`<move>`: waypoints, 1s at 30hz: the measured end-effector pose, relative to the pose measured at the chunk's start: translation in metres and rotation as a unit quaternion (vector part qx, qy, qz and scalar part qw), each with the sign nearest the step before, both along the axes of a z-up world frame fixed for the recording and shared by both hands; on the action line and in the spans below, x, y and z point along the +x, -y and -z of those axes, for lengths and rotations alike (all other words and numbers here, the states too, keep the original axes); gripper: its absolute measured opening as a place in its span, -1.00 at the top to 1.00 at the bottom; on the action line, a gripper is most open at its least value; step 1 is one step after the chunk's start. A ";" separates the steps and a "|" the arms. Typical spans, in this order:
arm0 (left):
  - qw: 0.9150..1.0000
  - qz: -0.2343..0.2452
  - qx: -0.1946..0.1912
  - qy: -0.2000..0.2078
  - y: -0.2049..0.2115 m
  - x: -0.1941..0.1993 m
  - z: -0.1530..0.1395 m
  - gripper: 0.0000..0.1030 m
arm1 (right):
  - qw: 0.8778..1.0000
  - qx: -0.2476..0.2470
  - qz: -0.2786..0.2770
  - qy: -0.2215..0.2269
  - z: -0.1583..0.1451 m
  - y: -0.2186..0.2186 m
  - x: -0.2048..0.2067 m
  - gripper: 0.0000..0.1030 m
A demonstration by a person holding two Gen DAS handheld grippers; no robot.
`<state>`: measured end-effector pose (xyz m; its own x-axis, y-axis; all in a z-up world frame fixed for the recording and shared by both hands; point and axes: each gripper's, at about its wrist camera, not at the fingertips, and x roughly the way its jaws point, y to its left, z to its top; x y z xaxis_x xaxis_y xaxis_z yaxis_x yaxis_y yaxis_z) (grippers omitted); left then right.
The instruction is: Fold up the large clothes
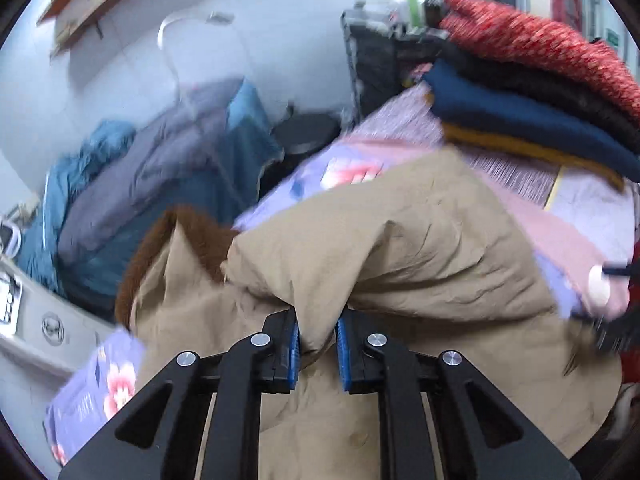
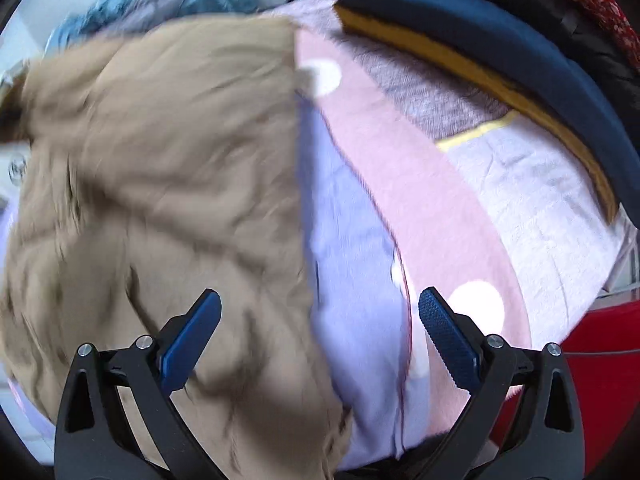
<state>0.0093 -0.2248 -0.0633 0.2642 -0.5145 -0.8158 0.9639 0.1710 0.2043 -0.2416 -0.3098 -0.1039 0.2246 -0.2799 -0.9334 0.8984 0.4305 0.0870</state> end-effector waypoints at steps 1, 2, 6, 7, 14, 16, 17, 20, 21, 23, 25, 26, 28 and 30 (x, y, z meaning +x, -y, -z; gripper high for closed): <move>1.000 -0.013 0.019 -0.021 -0.003 0.008 0.014 0.72 | 1.000 0.002 0.000 0.019 -0.005 0.008 0.007 -0.89; 0.999 -0.021 0.036 -0.035 -0.006 0.012 0.026 0.72 | 1.000 0.002 -0.002 0.028 -0.008 0.013 0.013 -0.89; 0.991 -0.052 0.111 -0.058 -0.029 0.011 0.092 0.72 | 0.996 -0.004 -0.050 0.069 -0.020 0.024 0.059 -0.89; 0.989 -0.057 0.122 -0.064 -0.033 0.009 0.103 0.72 | 0.995 -0.004 -0.067 0.073 -0.022 0.024 0.070 -0.89; 0.982 -0.106 0.121 -0.096 -0.055 0.020 0.111 0.72 | 0.971 -0.024 -0.236 0.040 -0.011 -0.008 0.164 -0.89; 0.979 -0.114 0.128 -0.109 -0.056 0.025 0.118 0.72 | 0.968 -0.016 -0.249 -0.005 0.014 -0.010 0.181 -0.89; 0.977 -0.120 0.135 -0.113 -0.057 0.029 0.124 0.67 | 0.968 -0.011 -0.248 -0.028 0.025 -0.009 0.187 -0.89; 0.972 -0.134 0.143 -0.130 -0.056 0.037 0.136 0.66 | 0.968 -0.004 -0.239 -0.072 0.053 -0.006 0.199 -0.89; 0.971 -0.136 0.147 -0.131 -0.055 0.038 0.139 0.66 | 0.968 -0.002 -0.237 -0.086 0.062 -0.005 0.203 -0.89; 0.970 -0.141 0.155 -0.126 -0.051 0.039 0.142 0.66 | 0.966 -0.005 -0.237 -0.107 0.073 -0.005 0.206 -0.91; 0.969 -0.143 0.163 -0.120 -0.047 0.038 0.144 0.65 | 0.961 -0.017 -0.244 -0.127 0.080 -0.007 0.212 -0.91; 0.969 -0.144 0.167 -0.116 -0.044 0.038 0.146 0.63 | 0.960 -0.023 -0.246 -0.133 0.084 -0.009 0.215 -0.91; 0.968 -0.144 0.172 -0.109 -0.039 0.039 0.151 0.60 | 0.960 -0.032 -0.244 -0.137 0.091 -0.009 0.216 -0.91; 0.968 -0.142 0.179 -0.100 -0.035 0.039 0.157 0.57 | 0.959 -0.045 -0.243 -0.140 0.096 -0.011 0.217 -0.91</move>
<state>0.0485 -0.1901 -0.2200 0.1715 -0.1199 -0.9779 0.9150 0.3874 0.1130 -0.0246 -0.2986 -0.1998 0.0924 -0.2873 -0.9534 0.5720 0.7990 -0.1854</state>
